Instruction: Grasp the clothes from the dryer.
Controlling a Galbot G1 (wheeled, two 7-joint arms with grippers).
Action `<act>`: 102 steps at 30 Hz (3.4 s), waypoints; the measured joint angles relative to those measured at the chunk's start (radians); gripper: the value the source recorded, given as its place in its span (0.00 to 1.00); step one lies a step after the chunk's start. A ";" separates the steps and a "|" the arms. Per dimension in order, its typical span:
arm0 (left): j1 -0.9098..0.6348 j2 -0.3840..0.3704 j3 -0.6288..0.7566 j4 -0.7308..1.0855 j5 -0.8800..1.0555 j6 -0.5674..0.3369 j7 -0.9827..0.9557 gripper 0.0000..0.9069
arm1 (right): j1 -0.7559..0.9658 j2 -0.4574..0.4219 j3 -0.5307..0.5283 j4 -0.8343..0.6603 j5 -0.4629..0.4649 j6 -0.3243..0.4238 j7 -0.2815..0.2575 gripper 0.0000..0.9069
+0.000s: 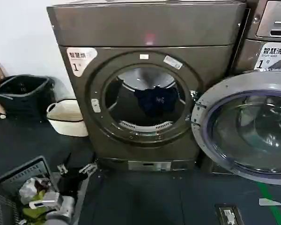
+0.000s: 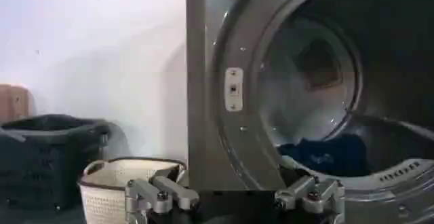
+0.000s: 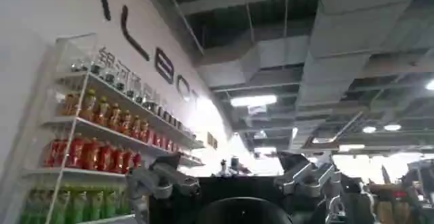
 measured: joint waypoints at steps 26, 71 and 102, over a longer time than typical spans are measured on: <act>-0.033 -0.011 0.061 0.020 0.031 -0.011 0.010 1.00 | -0.011 0.030 0.007 0.037 0.030 0.021 -0.029 1.00; -0.040 -0.028 0.061 0.011 0.074 -0.032 0.019 1.00 | 0.001 0.028 -0.008 0.030 0.040 0.110 -0.062 1.00; -0.050 -0.026 0.059 0.019 0.071 -0.038 0.020 1.00 | -0.027 0.030 0.054 -0.025 0.036 0.119 -0.057 1.00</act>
